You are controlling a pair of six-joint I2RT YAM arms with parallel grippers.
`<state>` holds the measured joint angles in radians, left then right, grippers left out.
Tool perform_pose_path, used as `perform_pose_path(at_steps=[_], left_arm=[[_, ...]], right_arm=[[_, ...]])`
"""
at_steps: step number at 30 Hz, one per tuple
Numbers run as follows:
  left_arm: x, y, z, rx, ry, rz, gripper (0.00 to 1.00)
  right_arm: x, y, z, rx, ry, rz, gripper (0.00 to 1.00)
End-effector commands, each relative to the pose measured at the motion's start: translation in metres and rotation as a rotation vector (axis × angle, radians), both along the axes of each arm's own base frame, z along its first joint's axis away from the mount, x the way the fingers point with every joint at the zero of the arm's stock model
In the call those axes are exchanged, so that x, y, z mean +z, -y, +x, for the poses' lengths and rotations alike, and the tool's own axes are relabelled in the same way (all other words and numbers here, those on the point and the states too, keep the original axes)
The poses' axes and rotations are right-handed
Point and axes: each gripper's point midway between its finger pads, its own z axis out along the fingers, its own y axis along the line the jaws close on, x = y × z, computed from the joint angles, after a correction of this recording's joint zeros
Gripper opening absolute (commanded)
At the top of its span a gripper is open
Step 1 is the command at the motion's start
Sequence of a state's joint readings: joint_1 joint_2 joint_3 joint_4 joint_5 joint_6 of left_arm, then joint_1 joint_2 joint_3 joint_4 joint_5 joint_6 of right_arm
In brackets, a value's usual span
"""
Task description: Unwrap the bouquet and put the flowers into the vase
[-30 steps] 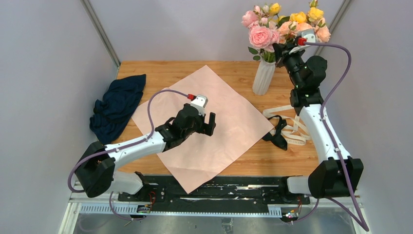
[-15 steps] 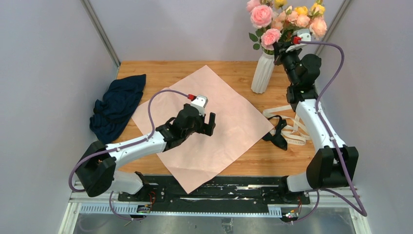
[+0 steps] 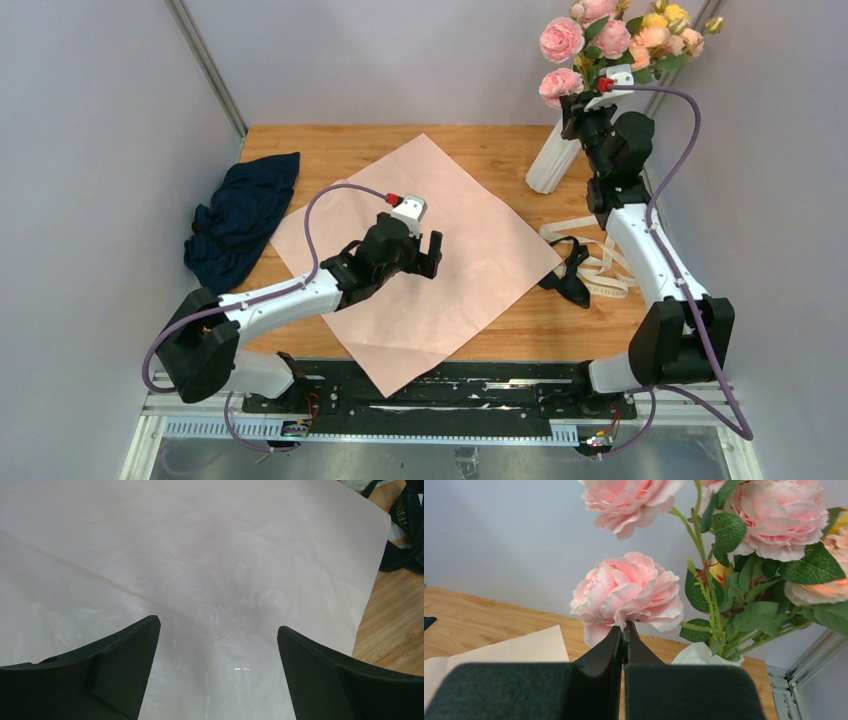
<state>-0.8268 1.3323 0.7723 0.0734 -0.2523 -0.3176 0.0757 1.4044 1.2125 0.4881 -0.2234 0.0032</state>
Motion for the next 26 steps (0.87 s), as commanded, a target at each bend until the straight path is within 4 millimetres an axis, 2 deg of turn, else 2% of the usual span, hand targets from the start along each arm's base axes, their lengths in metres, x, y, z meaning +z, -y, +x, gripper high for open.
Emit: perform_pose_path(at_steps=[1,6,10,15,18,22,26], left_arm=[[0.013,0.008,0.007,-0.005,0.032,-0.022,1.0],[0.012,0.017,0.01,-0.029,0.024,-0.025,1.0],[0.018,0.036,0.02,-0.048,0.025,-0.059,1.0],[0.026,0.064,0.036,-0.07,0.02,-0.111,1.0],[0.033,0.071,0.039,-0.064,0.012,-0.152,1.0],[0.042,0.074,0.04,-0.047,0.014,-0.201,1.0],[0.035,0.067,0.043,0.003,0.007,-0.163,1.0]], right_arm=[[0.001,0.011,-0.006,-0.031,-0.017,-0.008,0.0],[0.012,0.016,-0.027,-0.048,0.035,0.035,0.0],[0.014,0.023,-0.038,-0.072,0.042,0.042,0.0],[0.002,0.03,-0.039,-0.081,0.004,0.065,0.01],[-0.005,0.03,-0.035,-0.075,-0.039,0.064,0.07],[-0.012,0.033,-0.031,-0.083,-0.055,0.066,0.07],[-0.015,0.033,-0.03,-0.08,-0.062,0.062,0.07]])
